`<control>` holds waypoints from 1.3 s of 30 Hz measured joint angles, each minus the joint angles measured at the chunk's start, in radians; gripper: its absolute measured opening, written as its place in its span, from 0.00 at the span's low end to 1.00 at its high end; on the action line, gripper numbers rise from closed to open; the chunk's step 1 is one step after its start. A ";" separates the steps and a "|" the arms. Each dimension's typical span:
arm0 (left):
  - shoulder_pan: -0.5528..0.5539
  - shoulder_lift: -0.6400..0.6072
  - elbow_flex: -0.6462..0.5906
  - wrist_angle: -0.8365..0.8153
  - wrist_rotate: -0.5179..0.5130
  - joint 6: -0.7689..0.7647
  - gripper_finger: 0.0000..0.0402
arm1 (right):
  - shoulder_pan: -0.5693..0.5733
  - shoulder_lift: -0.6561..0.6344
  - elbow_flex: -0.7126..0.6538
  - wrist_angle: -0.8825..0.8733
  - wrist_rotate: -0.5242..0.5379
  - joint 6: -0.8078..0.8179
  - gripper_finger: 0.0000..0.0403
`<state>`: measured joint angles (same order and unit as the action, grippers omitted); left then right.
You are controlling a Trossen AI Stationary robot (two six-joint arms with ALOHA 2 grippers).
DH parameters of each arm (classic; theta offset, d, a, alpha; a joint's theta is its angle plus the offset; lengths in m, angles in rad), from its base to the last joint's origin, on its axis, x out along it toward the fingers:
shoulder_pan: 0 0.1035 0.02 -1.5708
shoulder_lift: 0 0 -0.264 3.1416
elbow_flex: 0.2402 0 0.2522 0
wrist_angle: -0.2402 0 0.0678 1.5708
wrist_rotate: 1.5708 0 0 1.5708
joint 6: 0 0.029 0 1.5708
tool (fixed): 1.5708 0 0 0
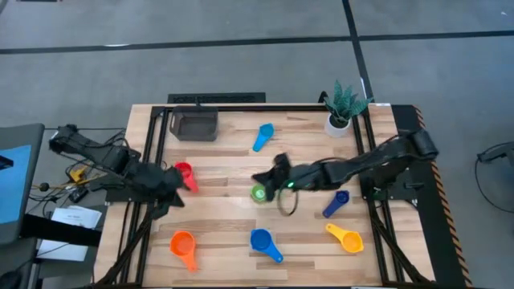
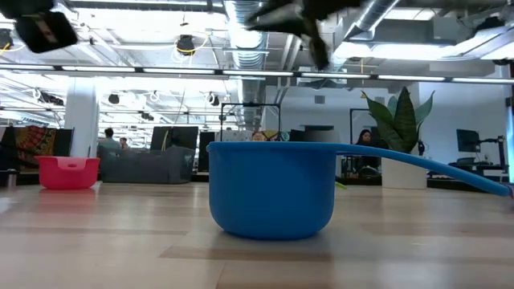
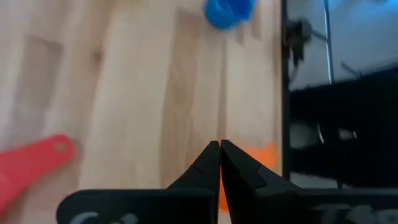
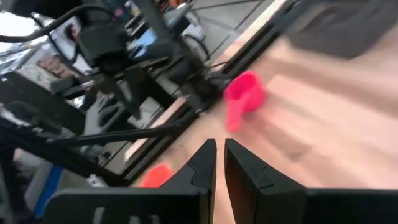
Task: Nest measuring cups in basket
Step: Move the orange measuring cup to the center of the table
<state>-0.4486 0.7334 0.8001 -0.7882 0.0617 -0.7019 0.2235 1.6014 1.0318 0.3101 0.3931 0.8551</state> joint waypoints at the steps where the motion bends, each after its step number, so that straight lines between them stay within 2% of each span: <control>1: -0.036 0.000 0.000 -0.003 -0.012 -0.018 0.00 | 0.012 0.047 0.053 0.003 0.000 0.002 0.15; 5: -0.172 0.002 0.000 -0.009 -0.098 -0.100 0.00 | 0.043 0.205 0.254 -0.058 -0.001 0.005 0.15; 8: -0.260 0.002 0.000 -0.009 -0.188 -0.187 0.00 | 0.057 0.306 0.407 -0.189 -0.018 0.004 0.15; 12: -0.362 0.002 0.000 -0.009 -0.316 -0.337 0.00 | 0.062 0.411 0.593 -0.352 -0.061 -0.004 0.15; 16: -0.443 0.014 -0.001 -0.007 -0.409 -0.465 0.00 | 0.072 0.499 0.733 -0.403 -0.084 -0.014 0.15; 30: -0.655 0.195 -0.002 0.001 -0.372 -0.709 0.00 | 0.125 0.815 1.119 -0.413 -0.091 -0.010 0.16; 36: -0.697 0.247 -0.002 0.004 -0.346 -0.721 0.00 | 0.122 0.935 1.304 -0.510 -0.084 -0.014 0.24; 39: -0.704 0.249 -0.002 0.003 -0.346 -0.720 0.00 | 0.114 0.956 1.316 -0.488 -0.084 -0.007 0.31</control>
<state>-1.1528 0.9821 0.7986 -0.7851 -0.2844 -1.4222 0.3375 2.5573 2.3475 -0.1779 0.3092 0.8485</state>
